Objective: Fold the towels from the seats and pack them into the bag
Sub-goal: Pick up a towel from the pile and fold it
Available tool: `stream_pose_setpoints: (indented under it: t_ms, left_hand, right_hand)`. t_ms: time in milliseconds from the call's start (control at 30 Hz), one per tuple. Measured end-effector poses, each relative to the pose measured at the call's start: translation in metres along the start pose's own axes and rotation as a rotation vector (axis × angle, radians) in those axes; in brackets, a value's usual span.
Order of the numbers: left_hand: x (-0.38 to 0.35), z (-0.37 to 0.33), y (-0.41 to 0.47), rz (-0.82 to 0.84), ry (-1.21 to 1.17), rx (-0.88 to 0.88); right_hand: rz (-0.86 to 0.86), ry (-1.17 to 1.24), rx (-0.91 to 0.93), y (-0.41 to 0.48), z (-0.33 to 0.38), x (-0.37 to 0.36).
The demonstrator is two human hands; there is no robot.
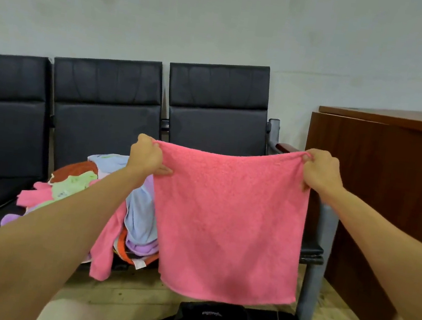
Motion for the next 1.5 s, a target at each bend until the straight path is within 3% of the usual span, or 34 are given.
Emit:
stream_pose_setpoints:
  t_ms: [100,300,400,500,633,733,800,933,1033,1167,1300,1400,1500]
  left_hand:
    - [-0.015,0.003,0.026,0.037,-0.056,0.019]
    - [-0.061,0.051,0.112,0.063,-0.077,-0.025]
    - [-0.072,0.053,0.078,0.028,-0.029,-0.007]
    - [-0.09,0.09,0.037,0.028,0.136,-0.064]
    - [-0.115,0.163,-0.011,0.276,0.27,-0.091]
    - [-0.125,0.194,-0.033,0.496,0.373,-0.238]
    - [-0.126,0.207,-0.034,0.587,0.404,-0.293]
    - [-0.131,0.215,-0.026,0.606,0.416,-0.341]
    - [-0.135,0.214,-0.019,0.54,0.304,-0.289]
    - [-0.124,0.202,-0.011,0.389,0.115,-0.268]
    - [-0.101,0.201,-0.003,0.329,0.014,-0.262]
    - [-0.088,0.195,-0.005,0.343,0.005,-0.243]
    - [-0.083,0.193,-0.016,0.458,0.091,-0.256]
  right_hand:
    - [0.088,0.058,-0.039,0.021,0.0,-0.013]
    - [0.02,0.226,-0.029,0.07,-0.016,-0.052]
    - [0.008,0.148,0.062,0.06,-0.031,-0.075]
    - [0.158,0.007,0.061,0.021,-0.073,-0.108]
    - [0.461,-0.216,0.099,-0.031,-0.128,-0.144]
    - [0.564,-0.34,0.17,-0.05,-0.148,-0.157]
    - [0.562,-0.345,0.203,-0.051,-0.155,-0.163]
    - [0.56,-0.342,0.224,-0.043,-0.164,-0.178]
    - [0.558,-0.306,0.159,-0.037,-0.169,-0.186]
    - [0.335,-0.199,0.051,-0.027,-0.162,-0.173]
    - [0.228,-0.095,0.016,-0.027,-0.154,-0.156]
    - [0.221,-0.061,0.044,-0.028,-0.15,-0.144]
    - [0.277,-0.11,0.075,-0.033,-0.151,-0.136]
Point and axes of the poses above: each hand's wrist, its own y-axis towards the middle knuckle, its own x-axis out of the back of the hand, z = x × y, the point moved 5 cm from there along y, towards the middle knuckle, and after that the axes turned 6 degrees about -z, right-handed, at the moved point
